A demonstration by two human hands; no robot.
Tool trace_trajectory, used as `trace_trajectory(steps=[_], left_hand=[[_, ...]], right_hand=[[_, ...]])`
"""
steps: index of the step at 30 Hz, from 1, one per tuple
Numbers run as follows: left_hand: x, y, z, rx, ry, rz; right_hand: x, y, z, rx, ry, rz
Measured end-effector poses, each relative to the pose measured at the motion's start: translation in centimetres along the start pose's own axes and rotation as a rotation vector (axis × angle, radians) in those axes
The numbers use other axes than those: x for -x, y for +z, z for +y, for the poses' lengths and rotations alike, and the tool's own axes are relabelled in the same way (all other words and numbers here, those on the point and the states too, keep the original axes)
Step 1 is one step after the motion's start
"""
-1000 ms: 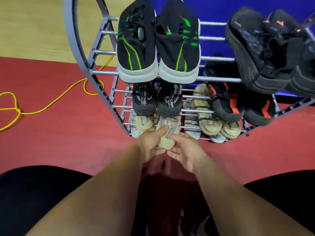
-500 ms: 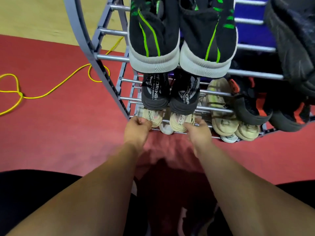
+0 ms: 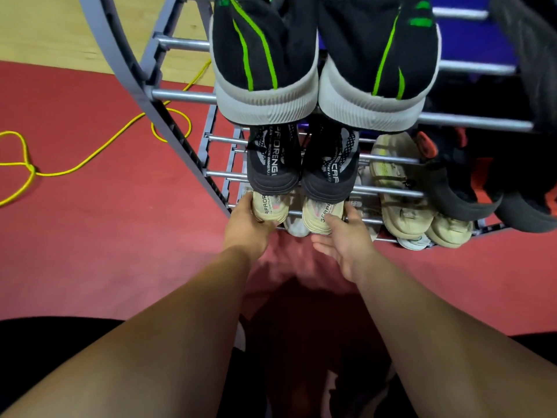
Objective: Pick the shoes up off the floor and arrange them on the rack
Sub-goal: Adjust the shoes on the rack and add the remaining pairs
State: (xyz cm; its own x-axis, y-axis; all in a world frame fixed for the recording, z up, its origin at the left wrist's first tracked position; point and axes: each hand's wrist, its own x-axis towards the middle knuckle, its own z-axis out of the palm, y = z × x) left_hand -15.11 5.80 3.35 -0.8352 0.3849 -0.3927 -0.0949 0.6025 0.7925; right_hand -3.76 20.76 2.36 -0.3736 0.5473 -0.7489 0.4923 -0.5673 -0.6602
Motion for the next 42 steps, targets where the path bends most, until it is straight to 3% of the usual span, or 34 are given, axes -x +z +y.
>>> trace_trajectory(steps=[16, 20, 23, 28, 31, 36, 42], left_hand=[[0.7, 0.1, 0.7, -0.039, -0.020, -0.026], [2.4, -1.5, 2.4, -0.175, -0.048, -0.032], [4.3, -3.4, 3.4, -0.346, -0.053, -0.124], [9.3, -8.0, 4.9, -0.632, 0.020, -0.257], [13.0, -11.1, 5.5, -0.731, 0.039, -0.257], [17.7, -14.9, 5.2, -0.799, 0.057, -0.206], [17.9, -16.0, 3.4, -0.737, 0.056, -0.220]], right_hand=[[0.6, 1.0, -0.4, 0.172, -0.009, -0.063], [3.0, -0.7, -0.6, 0.272, 0.005, -0.077], [5.3, -2.4, -0.8, 0.381, -0.005, -0.068], [10.8, -4.5, -1.0, 0.522, -0.065, -0.099], [14.3, -5.3, -1.2, 0.634, -0.129, -0.139], [19.5, -5.3, -0.9, 0.699, -0.222, -0.189], [21.2, -4.8, 0.5, 0.734, -0.190, -0.171]])
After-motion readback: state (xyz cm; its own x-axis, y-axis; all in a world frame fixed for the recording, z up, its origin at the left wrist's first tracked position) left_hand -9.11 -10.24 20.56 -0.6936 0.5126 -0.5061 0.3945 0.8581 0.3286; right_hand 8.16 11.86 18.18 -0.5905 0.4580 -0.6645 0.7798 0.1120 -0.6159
